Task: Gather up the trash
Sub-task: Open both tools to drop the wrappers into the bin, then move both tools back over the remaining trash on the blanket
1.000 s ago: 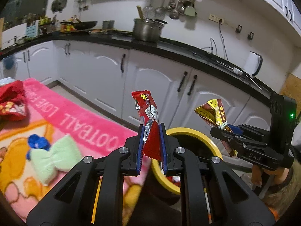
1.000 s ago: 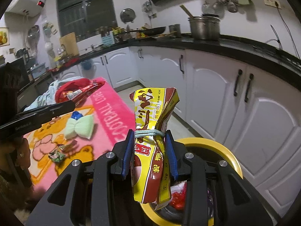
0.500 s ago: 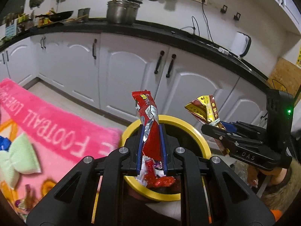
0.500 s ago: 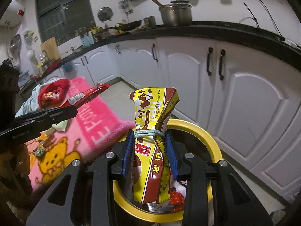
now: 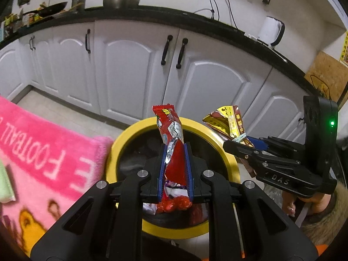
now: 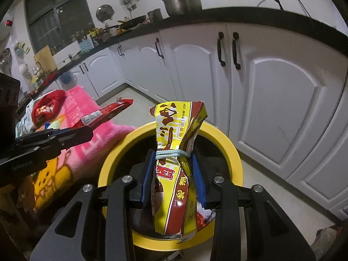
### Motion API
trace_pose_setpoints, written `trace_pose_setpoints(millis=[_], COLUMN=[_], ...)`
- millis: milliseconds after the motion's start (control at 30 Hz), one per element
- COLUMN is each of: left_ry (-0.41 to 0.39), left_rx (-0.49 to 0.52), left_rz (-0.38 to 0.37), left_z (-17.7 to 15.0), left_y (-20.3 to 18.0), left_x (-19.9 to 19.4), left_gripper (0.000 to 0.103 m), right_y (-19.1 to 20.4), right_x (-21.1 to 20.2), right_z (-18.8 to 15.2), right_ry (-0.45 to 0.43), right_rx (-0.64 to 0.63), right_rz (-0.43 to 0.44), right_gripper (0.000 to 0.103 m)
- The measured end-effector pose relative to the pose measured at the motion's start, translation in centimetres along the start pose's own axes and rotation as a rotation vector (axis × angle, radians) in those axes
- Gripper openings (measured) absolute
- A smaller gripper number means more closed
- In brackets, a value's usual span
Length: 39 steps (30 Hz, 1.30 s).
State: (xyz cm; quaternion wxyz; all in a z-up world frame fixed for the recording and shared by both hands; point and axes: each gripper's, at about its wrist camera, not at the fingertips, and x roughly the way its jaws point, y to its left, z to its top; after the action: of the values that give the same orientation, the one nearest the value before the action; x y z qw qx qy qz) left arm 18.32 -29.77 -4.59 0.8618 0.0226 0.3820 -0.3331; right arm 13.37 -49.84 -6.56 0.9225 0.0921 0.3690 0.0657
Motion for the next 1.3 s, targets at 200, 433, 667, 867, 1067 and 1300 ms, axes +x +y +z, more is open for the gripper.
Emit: trace_pose_setpoints(millis=[200, 433, 667, 867, 1067, 1300], left_ry=[0.032, 0.052, 0.055, 0.028, -0.026, -0.096], left_rx=[-0.009, -0.026, -0.048, -0.079, -0.091, -0.125], left_rz=[-0.013, -0.017, 0.019, 0.069, 0.119, 0.151], left_z=[-0.4, -0.8, -1.3, -1.8, -1.8, -1.9], left_y=[0.1, 0.5, 1.8, 3.7, 5.3, 6.4], left_x=[1.4, 2.4, 2.1, -0.1, -3.5, -7.4], left_gripper=[0.011, 0.015, 0.049, 0.077, 0.092, 0.092], right_y=[-0.4, -0.7, -1.2, -1.6, -0.5, 1.5], right_x=[0.9, 2.0, 2.5, 1.9, 0.7, -0.7], right_z=[-0.1, -0.1, -0.1, 0.0, 1.2, 2.1], right_ry=[0.022, 0.049, 0.053, 0.021, -0.030, -0.061], right_rx=[0.015, 0.035, 0.063, 0.095, 0.080, 0.028], right_rz=[0.012, 0.028, 0.018, -0.013, -0.035, -0.066], right_gripper=[0.033, 0.033, 0.042, 0.057, 0.070, 0.077])
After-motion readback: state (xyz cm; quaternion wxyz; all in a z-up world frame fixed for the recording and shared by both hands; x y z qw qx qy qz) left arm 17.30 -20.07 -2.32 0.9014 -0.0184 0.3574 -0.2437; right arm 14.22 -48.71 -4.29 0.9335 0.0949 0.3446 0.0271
